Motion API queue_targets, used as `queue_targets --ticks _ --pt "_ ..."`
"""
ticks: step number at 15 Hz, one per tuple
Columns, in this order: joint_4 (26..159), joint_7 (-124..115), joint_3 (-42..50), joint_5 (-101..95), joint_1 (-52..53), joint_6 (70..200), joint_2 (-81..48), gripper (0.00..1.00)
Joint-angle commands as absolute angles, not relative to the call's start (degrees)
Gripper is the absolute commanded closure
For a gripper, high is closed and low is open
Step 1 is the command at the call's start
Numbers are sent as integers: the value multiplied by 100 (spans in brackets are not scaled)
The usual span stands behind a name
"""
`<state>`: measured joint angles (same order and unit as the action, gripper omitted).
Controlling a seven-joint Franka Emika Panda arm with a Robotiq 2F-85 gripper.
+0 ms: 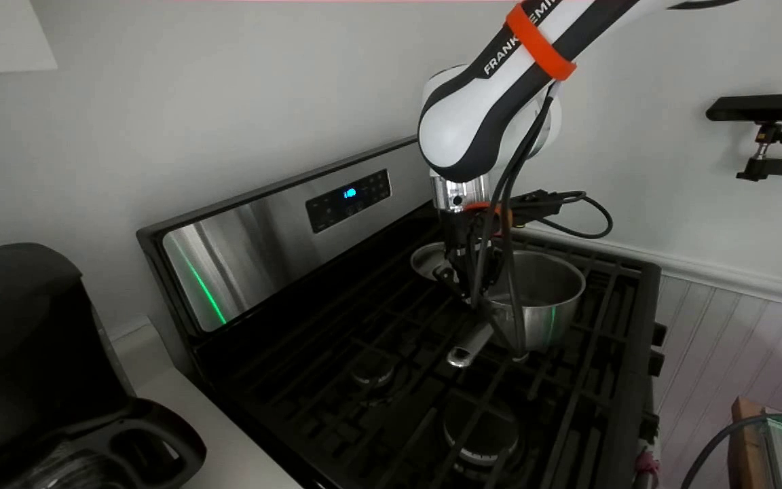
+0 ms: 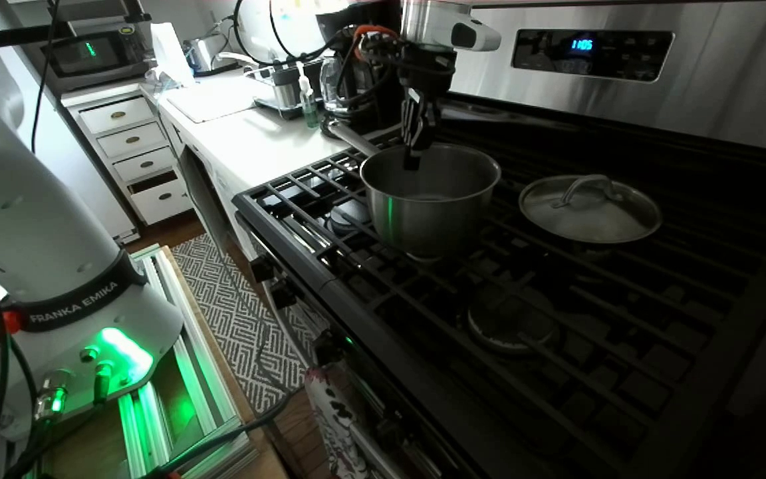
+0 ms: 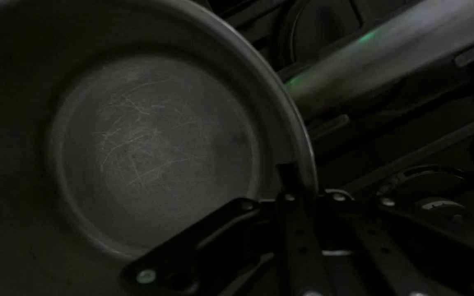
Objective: Remove the lid from the put put it on the stove right rear plate, slide the pot to the left onto the middle of the stove plate
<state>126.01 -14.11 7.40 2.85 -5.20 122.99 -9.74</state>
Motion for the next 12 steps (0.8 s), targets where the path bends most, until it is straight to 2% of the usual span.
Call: queue_targets --ticks 1,2,3,4,5,7,8,12 --pt "12843 -1534 685 328 -472 12358 -828 99" --pt "12841 -1538 685 322 -468 12360 -827 91" --pt "12840 -1545 684 318 -465 12364 -830 77" --pt "12859 -1546 676 317 -462 12367 -837 74" --pt "12877 -1536 668 318 -460 12361 -836 77" --pt "12919 -1528 648 323 -456 12357 -830 67" --pt "12931 -1532 646 312 -458 12369 -819 47" --pt "12948 -1542 688 229 -482 12436 -679 19"
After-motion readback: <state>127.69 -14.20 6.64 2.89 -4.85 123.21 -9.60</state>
